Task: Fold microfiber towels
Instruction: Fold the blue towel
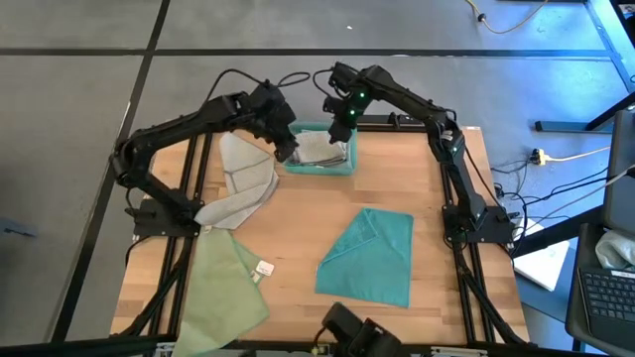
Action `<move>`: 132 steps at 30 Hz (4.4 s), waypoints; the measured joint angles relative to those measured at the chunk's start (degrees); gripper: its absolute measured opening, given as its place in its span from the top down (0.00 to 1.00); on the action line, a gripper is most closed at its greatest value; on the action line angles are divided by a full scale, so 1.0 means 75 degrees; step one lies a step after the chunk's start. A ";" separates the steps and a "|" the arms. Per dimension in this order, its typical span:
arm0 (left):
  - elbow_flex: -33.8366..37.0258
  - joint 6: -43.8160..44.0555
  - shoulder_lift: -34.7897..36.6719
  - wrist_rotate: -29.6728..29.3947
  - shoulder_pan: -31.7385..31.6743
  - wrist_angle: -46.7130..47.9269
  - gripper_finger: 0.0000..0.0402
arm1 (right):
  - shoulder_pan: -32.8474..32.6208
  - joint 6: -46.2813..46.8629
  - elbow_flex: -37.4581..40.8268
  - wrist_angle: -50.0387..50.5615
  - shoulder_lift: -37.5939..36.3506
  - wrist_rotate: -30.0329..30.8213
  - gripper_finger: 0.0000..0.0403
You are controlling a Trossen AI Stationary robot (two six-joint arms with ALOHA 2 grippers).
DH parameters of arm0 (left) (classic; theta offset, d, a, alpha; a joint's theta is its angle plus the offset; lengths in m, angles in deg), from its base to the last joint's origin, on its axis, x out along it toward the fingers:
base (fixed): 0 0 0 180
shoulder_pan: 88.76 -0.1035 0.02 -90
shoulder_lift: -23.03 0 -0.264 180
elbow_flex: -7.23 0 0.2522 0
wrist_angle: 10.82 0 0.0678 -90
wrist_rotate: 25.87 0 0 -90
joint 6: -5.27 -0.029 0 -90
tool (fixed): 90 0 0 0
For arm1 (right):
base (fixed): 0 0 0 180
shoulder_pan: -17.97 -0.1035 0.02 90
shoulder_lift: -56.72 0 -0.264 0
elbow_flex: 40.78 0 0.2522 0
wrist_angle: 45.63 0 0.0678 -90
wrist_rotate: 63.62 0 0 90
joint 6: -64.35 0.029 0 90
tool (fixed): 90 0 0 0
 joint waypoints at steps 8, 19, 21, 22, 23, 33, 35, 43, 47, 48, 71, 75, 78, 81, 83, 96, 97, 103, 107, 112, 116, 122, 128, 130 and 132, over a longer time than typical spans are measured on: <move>0.0000 0.0039 0.0162 0.0365 0.0957 0.0173 0.70 | -0.0782 0.0099 0.0003 0.1180 -0.0546 0.0309 0.68; 0.0000 -0.0016 0.0162 0.0344 0.1424 -0.0213 0.70 | -0.2012 0.1944 0.0100 0.1319 -0.1805 0.1882 0.68; 0.0000 -0.0005 0.0162 0.0613 0.1424 -0.0359 0.70 | -0.2306 0.2346 0.0516 0.1262 -0.2070 0.2049 0.68; 0.0000 0.0025 0.0162 0.0720 0.1424 -0.0396 0.70 | -0.2482 0.2616 0.0816 0.1241 -0.2234 0.2122 0.68; 0.0000 0.0089 0.0162 0.0797 0.1429 -0.0405 0.70 | -0.2664 0.2852 0.1216 0.1161 -0.2458 0.2232 0.68; 0.0000 0.0532 0.0153 0.0821 0.1796 -0.0449 0.70 | -0.4257 0.5649 0.7296 -0.3328 -0.5739 0.3294 0.68; 0.0000 0.0555 0.0153 0.0789 0.1963 -0.0559 0.70 | -0.4435 0.5155 0.8409 -0.4009 -0.6227 0.3297 0.68; 0.0000 0.1203 0.0150 -0.0869 0.2825 -0.0663 0.70 | -0.4690 0.2459 1.0891 -0.5138 -0.6691 0.3000 0.68; 0.0000 0.2154 0.0150 -0.1442 0.3150 -0.0664 0.70 | -0.4684 0.3011 1.1506 -0.5812 -0.6665 0.2971 0.68; 0.0000 0.2388 0.0150 -0.1576 0.3226 -0.0664 0.70 | -0.4634 0.3351 1.1635 -0.6047 -0.6662 0.2968 0.68; 0.0000 0.2967 0.0147 -0.2570 0.3662 -0.0702 0.70 | -0.4608 0.7179 1.2680 -0.8147 -0.6294 0.2421 0.52; 0.0000 0.2948 0.0147 -0.2545 0.3630 -0.0691 0.70 | -0.4602 0.8311 1.2683 -0.8270 -0.5826 0.2020 0.54; 0.0000 0.2794 0.0147 -0.2542 0.3630 -0.0685 0.70 | -0.4602 0.8827 1.2677 -0.8678 -0.5626 0.1665 0.55; 0.0000 0.2684 0.0147 -0.2525 0.3630 -0.0668 0.70 | -0.4601 0.9182 1.2680 -0.8950 -0.5552 0.1642 0.56; 0.0000 0.2604 0.0147 -0.2523 0.3618 -0.0664 0.70 | -0.4596 0.9328 1.2680 -0.9006 -0.5535 0.1640 0.57; 0.0000 0.2548 0.0147 -0.2522 0.3578 -0.0659 0.70 | -0.4593 0.9439 1.2368 -0.9052 -0.5535 0.1462 0.68; 0.0000 0.2546 0.0147 -0.2522 0.3578 -0.0659 0.70 | -0.4591 0.9436 1.2328 -0.9055 -0.5535 0.1459 0.70; 0.0000 0.2369 0.0147 -0.2525 0.3578 -0.0659 0.70 | -0.4591 0.9419 1.2249 -0.9031 -0.5535 0.1456 0.78; 0.0000 0.2344 0.0147 -0.2525 0.3578 -0.0635 0.70 | -0.4591 0.9419 1.2249 -0.9014 -0.5535 0.1453 0.83; 0.0000 0.2329 0.0147 -0.2525 0.3578 -0.0621 0.70 | -0.4591 0.9411 1.2246 -0.8933 -0.5535 0.1453 0.94; 0.0000 0.2205 0.0147 -0.2526 0.3528 -0.0621 0.70 | -0.4594 0.9562 1.2241 -0.8944 -0.5574 0.1246 0.98; 0.0002 0.2184 0.0147 -0.2524 0.3306 -0.0613 0.70 | -0.4879 1.0317 1.1842 -0.8871 -0.5963 0.1062 0.99; 0.0003 0.2146 0.0147 -0.1764 0.3023 -0.0618 0.70 | -0.5604 1.1782 1.1043 -0.8743 -0.6379 0.1791 0.99; 0.0003 0.2057 0.0147 -0.1488 0.2942 -0.0639 0.70 | -0.6014 1.2464 1.0825 -0.8541 -0.6348 0.2062 0.99; 0.0003 0.1819 0.0147 -0.1168 0.2883 -0.0664 0.70 | -0.6512 1.3264 1.0725 -0.8685 -0.6266 0.2402 0.98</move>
